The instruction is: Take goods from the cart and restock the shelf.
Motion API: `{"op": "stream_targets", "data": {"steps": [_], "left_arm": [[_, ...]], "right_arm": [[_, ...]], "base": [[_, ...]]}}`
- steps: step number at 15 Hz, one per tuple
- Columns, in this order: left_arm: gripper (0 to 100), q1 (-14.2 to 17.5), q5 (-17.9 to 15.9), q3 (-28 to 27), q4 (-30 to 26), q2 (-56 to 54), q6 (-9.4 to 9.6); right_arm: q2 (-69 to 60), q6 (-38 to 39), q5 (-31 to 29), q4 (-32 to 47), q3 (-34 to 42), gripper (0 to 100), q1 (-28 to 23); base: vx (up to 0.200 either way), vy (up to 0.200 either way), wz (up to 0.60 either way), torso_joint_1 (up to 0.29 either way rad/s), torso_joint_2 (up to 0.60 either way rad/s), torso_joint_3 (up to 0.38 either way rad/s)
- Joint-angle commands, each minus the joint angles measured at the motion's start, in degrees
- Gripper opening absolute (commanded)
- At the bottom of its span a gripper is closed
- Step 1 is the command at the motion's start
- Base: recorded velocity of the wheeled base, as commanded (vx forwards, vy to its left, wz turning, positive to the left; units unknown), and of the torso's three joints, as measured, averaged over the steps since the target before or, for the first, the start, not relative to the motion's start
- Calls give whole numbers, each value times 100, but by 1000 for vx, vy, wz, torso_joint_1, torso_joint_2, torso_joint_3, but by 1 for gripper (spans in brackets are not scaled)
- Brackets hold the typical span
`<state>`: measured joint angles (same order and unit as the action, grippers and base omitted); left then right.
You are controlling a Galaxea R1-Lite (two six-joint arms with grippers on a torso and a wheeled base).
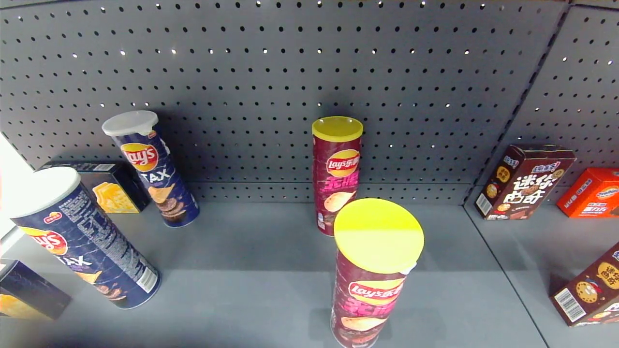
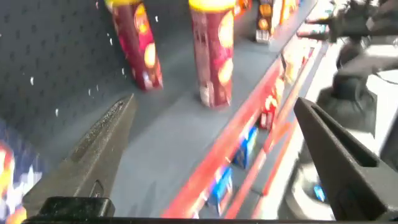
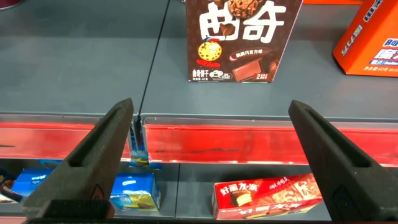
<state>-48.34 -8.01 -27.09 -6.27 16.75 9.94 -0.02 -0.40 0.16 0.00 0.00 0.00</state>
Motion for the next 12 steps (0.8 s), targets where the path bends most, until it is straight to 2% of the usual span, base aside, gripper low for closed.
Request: {"op": "stream_targets", "data": {"steps": [1,4,5,6,8,9,10,11,12], "left_arm": [[100,439,-8,28,-279,-831,-9],[100,518,-34,274,-296,-831,-9],[100,799,-34,485,-252,-805,-9],[100,1186,-43,626,-235,-726,0],[100,2715,-52,1329,73,-321,17],[100,3480,-52,1900,583,-357,35],[100,3911,-43,2401,1207,-418,44],[100,4210,-34,2709,1725,-541,35],[100,4473,-8,2709,1532,-699,44]], "right_arm": [[2,-4,2,0,0,100,0],[2,-4,2,0,0,100,0],[2,-4,2,0,0,100,-9],[2,-4,2,0,0,100,0],[2,-4,2,0,0,100,0],[2,-4,2,0,0,100,0],[2,-4,2,0,0,100,0],[2,-4,2,0,0,100,0],[2,-4,2,0,0,100,0]], "base": [[0,0,0,0,0,0],[0,0,0,0,0,0],[0,0,0,0,0,0],[0,0,0,0,0,0],[0,0,0,0,0,0],[0,0,0,0,0,0],[0,0,0,0,0,0],[0,0,0,0,0,0],[0,0,0,0,0,0]]}}
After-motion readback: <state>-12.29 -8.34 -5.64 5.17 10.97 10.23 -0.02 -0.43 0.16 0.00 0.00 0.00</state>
